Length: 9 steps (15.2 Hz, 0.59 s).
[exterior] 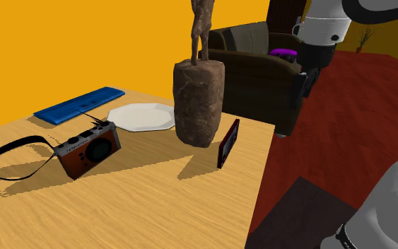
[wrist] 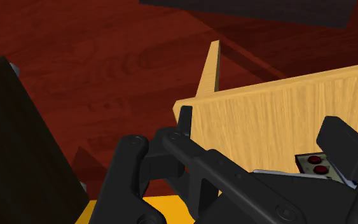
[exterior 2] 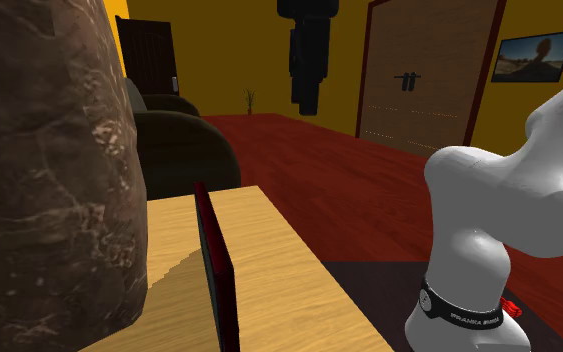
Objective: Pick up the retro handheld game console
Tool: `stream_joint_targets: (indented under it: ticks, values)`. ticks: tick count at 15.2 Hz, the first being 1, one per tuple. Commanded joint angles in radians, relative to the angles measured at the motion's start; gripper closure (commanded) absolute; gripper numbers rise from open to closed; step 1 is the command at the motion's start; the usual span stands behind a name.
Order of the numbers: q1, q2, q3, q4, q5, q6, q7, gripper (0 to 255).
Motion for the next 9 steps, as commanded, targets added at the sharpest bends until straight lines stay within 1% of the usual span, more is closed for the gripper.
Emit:
stream_joint_targets:
  ticks: [1,5,9]
  values:
    - [0.0,0.0,0.0,0.0,0.0,0.0,0.0,0]
    - [-0.064,0.004,0.135,-0.026,0.113,0.02,0.334,0]
    - [-0.133,0.052,0.27,-0.013,0.219,0.062,0.664,0]
